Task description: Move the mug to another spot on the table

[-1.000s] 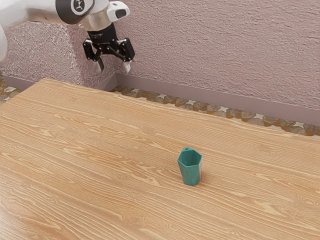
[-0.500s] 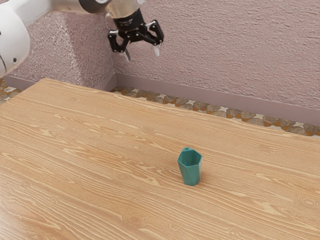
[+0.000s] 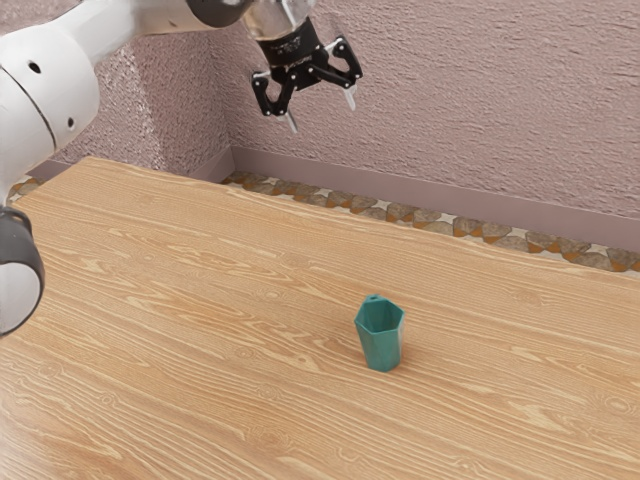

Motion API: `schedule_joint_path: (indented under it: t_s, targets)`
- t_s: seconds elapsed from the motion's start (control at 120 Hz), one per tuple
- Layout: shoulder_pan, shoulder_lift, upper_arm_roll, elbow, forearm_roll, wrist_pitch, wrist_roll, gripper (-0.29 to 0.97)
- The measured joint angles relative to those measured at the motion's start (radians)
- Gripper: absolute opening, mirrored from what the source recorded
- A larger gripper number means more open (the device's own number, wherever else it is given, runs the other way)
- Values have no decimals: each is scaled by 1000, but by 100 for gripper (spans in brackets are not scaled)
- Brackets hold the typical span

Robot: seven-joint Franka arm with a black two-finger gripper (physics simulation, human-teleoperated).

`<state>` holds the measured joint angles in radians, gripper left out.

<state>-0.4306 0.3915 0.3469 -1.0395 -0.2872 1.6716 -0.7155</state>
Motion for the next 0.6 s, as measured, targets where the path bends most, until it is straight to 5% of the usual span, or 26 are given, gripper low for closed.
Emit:
schedule_joint_path:
  t_s: [0.6]
  targets:
    - [-25, 2, -8, -187, -1, 111, -86, 68]
